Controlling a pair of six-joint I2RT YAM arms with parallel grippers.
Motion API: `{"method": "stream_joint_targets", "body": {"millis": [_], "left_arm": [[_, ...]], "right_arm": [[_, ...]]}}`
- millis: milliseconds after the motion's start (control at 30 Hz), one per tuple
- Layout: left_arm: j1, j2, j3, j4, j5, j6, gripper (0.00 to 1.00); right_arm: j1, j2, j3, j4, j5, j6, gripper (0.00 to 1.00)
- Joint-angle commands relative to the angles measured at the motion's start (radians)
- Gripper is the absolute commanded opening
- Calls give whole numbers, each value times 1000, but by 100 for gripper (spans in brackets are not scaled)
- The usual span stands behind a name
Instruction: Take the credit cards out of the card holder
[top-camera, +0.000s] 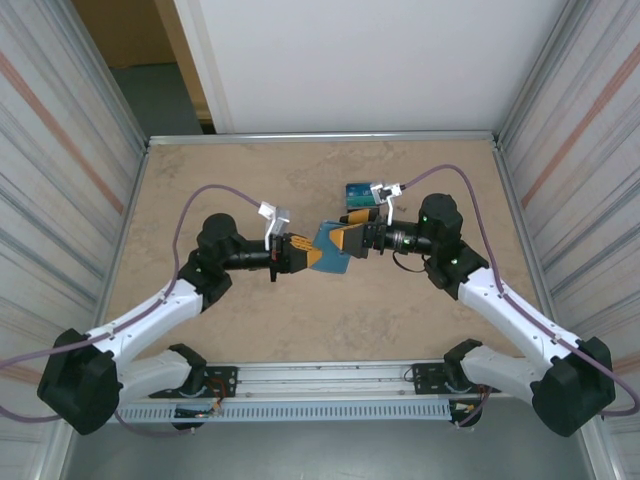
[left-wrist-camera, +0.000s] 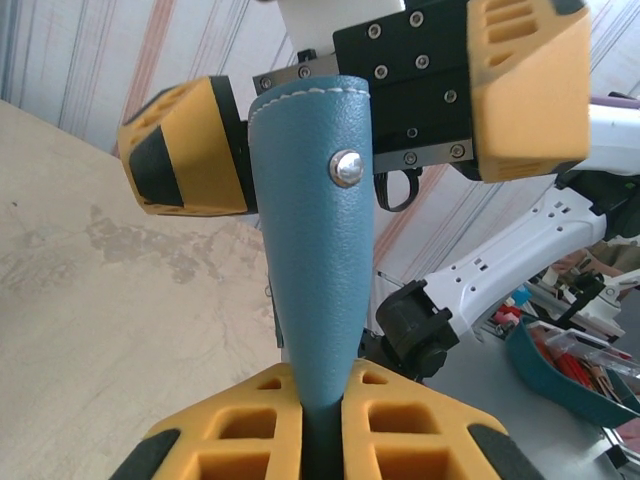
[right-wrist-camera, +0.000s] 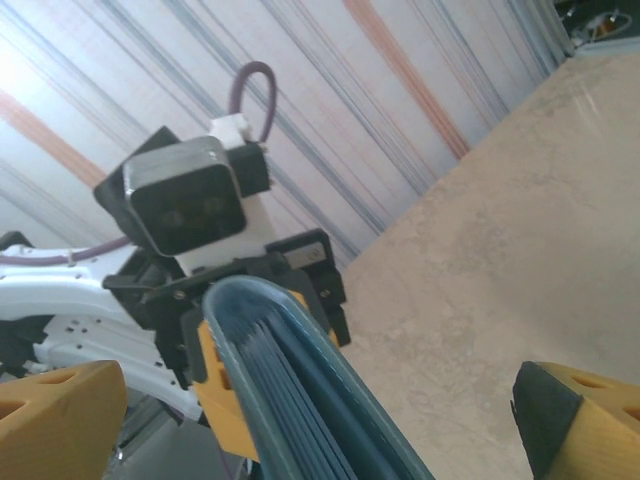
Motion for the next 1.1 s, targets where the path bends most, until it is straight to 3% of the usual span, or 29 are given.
{"method": "stream_joint_targets", "body": {"millis": [0, 300, 500, 767, 933, 1033, 1067], "left_arm": [[4, -1, 27, 71, 42, 1, 0], [4, 13, 30, 112, 52, -18, 0], [3, 3, 27, 144, 32, -48, 0], [3, 8, 27, 146, 6, -75, 0], [3, 35, 48, 111, -6, -80, 8], [3, 55, 57, 97, -5, -92, 22], [3, 60, 61, 83, -5, -90, 32]], "right_arm": [[12, 12, 38, 44, -35, -22, 99], [24, 12, 29, 51, -35, -22, 98], [25, -20, 0, 57, -31, -24, 90], [38, -46, 2, 38, -27, -37, 56], [56, -49, 10, -7, 19, -64, 31], [60, -48, 20, -39, 50, -71, 24], [60, -49, 27, -59, 68, -77, 22]]}}
